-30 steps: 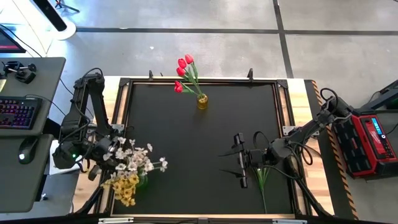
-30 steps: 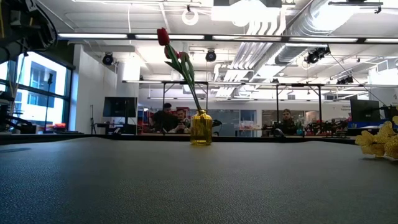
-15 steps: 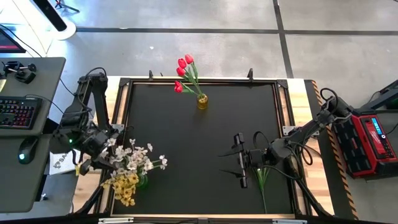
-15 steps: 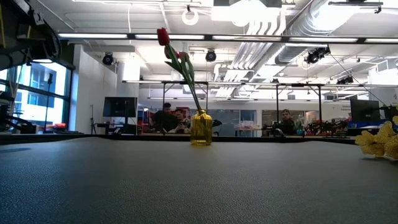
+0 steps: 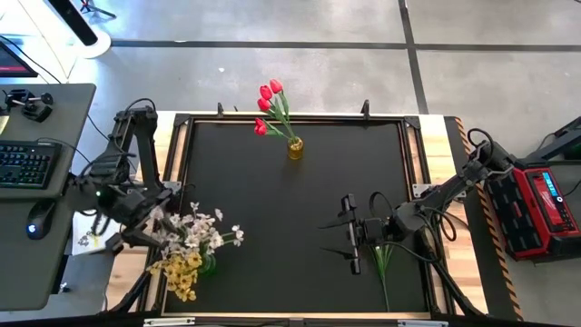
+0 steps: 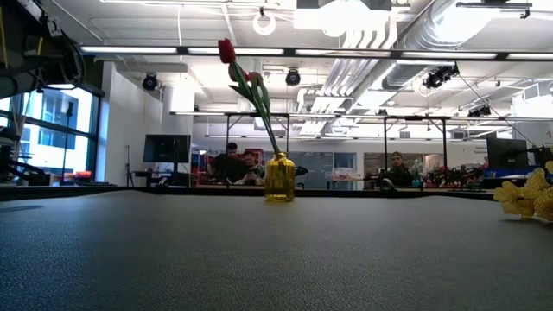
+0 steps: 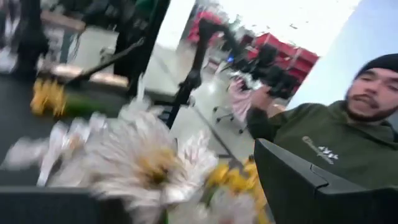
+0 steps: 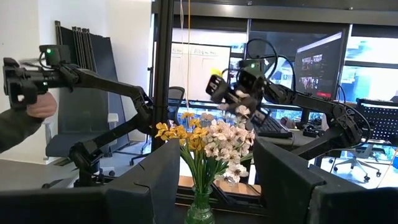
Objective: Sort flowers into vase by color
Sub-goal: Put the white flowers into the green vase
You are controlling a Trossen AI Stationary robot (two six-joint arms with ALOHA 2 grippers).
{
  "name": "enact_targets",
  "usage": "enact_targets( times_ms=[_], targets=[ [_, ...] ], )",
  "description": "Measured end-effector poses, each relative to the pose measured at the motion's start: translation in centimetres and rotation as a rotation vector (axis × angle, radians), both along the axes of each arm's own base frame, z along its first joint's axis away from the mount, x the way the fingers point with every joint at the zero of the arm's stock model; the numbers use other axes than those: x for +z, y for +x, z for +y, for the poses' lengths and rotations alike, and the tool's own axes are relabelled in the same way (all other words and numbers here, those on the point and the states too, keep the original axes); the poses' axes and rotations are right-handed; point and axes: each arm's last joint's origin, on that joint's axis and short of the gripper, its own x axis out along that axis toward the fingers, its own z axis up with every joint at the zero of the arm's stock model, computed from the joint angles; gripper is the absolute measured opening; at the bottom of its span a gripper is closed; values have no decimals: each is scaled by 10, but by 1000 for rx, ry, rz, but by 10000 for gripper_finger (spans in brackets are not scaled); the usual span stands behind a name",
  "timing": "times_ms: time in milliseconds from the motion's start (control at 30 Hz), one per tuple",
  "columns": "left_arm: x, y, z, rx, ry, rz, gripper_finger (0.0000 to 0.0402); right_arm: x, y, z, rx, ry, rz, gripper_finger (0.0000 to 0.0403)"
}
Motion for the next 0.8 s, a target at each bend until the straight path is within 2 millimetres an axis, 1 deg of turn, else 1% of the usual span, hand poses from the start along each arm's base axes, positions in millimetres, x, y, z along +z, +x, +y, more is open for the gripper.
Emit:
enact_targets(
  times_ms=[100, 200, 300, 433, 500, 633, 733, 800],
  targets=[
    [8, 0, 0, -2, 35, -79, 202, 0, 0, 0, 0, 0, 0, 188],
    [12, 1, 1, 44, 67, -123, 202, 0, 0, 0, 0, 0, 0, 188],
    [16, 1, 4, 121, 96, -138, 202, 0, 0, 0, -1, 0, 0, 188],
    [33, 3, 11, 286, 149, -153, 202, 0, 1, -1, -3, 0, 1, 188],
    [40, 3, 12, 312, 180, -163, 202, 0, 1, -2, -4, 7, 2, 188],
    [46, 3, 7, 315, 205, -170, 202, -2, 1, -1, -1, 14, 22, 188],
    [45, 4, -2, 316, 253, -177, 201, -2, 1, -1, -1, 13, 23, 188],
    [42, 5, -7, 360, 289, -172, 197, -2, 1, -1, -1, 13, 23, 188]
  ],
)
